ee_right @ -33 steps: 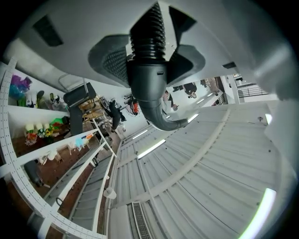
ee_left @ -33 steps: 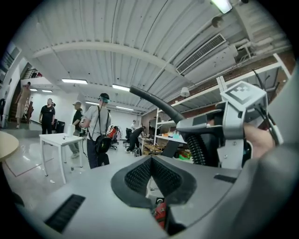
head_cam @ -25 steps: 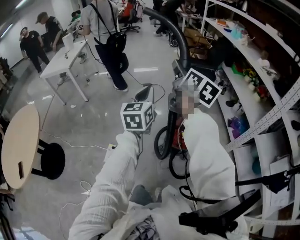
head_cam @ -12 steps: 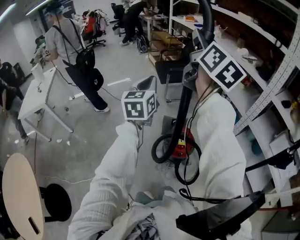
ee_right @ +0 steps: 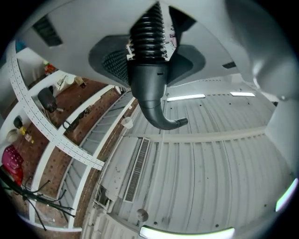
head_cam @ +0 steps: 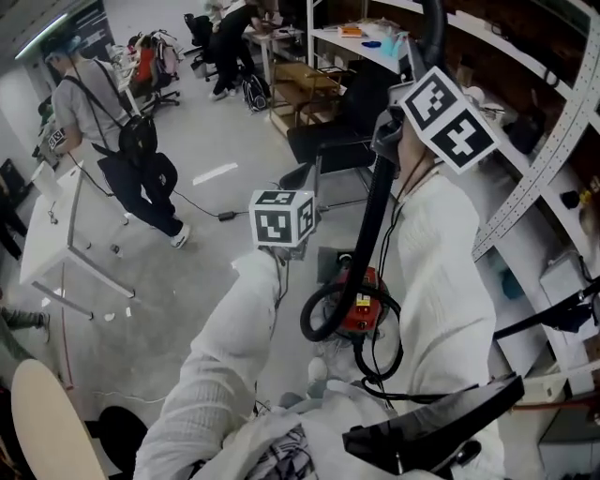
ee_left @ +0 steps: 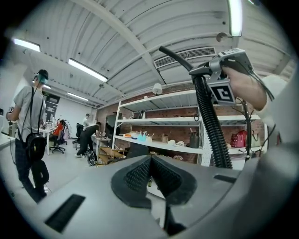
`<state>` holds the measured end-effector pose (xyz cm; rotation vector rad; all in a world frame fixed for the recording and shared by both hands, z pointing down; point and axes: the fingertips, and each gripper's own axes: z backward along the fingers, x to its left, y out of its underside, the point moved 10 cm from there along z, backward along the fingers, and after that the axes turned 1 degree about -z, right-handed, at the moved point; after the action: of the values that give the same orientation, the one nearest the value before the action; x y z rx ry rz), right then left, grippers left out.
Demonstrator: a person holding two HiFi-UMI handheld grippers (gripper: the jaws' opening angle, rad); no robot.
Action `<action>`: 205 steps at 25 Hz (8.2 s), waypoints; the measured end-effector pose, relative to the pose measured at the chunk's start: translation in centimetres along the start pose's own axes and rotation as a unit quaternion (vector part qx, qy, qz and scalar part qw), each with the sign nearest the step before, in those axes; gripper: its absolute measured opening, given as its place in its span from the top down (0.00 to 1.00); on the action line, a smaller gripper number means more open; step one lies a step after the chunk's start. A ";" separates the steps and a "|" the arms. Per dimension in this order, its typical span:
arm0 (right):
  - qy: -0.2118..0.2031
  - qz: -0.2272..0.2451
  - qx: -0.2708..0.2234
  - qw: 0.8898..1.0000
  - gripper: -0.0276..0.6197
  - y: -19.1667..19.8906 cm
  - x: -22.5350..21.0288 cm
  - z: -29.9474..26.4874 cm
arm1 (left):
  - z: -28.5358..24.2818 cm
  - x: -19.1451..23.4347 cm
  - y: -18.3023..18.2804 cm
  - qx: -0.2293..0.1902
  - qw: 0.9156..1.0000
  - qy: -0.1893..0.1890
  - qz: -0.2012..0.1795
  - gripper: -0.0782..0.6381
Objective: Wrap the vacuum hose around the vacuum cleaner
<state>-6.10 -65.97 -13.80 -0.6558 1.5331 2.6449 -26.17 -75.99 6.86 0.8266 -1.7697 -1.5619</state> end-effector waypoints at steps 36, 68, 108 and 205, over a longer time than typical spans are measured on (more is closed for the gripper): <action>0.158 0.030 0.061 0.985 0.58 23.4 -8.0 -32.2 | -41.4 20.1 -2.6 0.102 0.973 0.203 0.034 0.90; -0.106 -0.232 0.460 0.851 0.58 37.6 -3.8 22.0 | 16.3 5.2 18.8 0.146 0.940 -0.258 0.169 0.90; -0.082 -0.234 0.561 0.790 0.59 7.2 -47.0 64.4 | 21.8 -64.9 30.3 0.233 0.914 -0.258 0.208 0.90; 0.210 0.020 0.620 0.755 0.57 76.4 -86.5 75.7 | -8.9 -51.5 94.8 0.233 0.960 0.005 0.157 0.90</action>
<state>29.80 -25.86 113.28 -1.0008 2.8013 0.9046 7.48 -30.90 99.37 0.7131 -2.1763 -0.9485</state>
